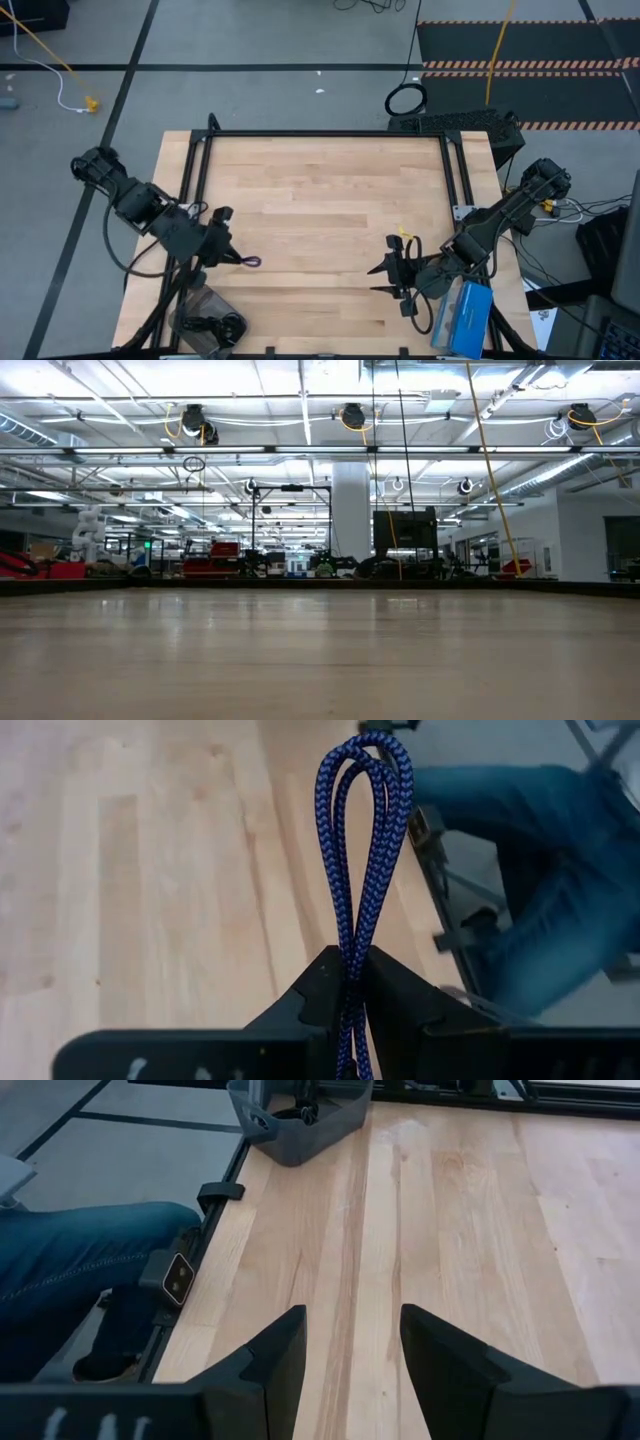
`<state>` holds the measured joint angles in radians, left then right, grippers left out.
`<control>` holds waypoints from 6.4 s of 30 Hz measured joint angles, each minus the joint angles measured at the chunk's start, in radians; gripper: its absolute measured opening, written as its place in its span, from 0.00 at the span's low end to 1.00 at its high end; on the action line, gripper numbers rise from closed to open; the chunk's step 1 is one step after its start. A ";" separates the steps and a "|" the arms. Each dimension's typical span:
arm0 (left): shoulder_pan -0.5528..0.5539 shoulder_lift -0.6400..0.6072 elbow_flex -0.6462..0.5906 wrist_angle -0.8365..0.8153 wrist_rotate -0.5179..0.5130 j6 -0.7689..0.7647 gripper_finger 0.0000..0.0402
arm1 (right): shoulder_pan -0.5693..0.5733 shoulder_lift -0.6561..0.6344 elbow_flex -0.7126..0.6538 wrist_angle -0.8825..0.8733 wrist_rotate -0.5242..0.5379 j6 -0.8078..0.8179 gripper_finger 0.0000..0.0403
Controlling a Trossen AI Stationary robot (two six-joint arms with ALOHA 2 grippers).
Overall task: Pick and place USB-C Cables
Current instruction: Put the blue charger cable into the black bin, then return to Home Position
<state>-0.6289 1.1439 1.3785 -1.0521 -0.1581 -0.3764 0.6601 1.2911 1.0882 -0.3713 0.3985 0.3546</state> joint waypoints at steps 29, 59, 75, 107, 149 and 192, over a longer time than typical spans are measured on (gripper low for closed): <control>-0.341 0.046 0.000 -0.046 -0.003 -0.265 0.10 | -0.006 0.000 0.000 0.113 0.129 -0.139 0.39; -0.473 0.454 0.000 -0.047 0.038 -0.281 0.10 | -0.013 0.000 0.000 0.113 0.129 -0.158 0.39; -0.473 0.594 -0.024 -0.051 0.088 -0.404 0.11 | -0.013 -0.001 0.000 0.113 0.129 -0.158 0.39; -0.257 0.198 -0.079 -0.073 -0.230 -0.116 0.11 | -0.044 -0.001 0.000 0.112 0.127 -0.166 0.39; 0.533 0.045 -0.458 0.767 0.013 0.712 0.02 | -0.250 -0.423 -0.434 0.422 -0.071 -0.513 0.00; 0.687 0.045 -0.993 1.562 0.188 0.546 0.02 | -0.485 -0.689 -0.908 0.736 -0.431 -0.506 0.00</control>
<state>0.0581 1.1892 0.3853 0.5102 0.0298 0.1700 0.1752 0.6025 0.1803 0.3642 -0.0328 -0.1517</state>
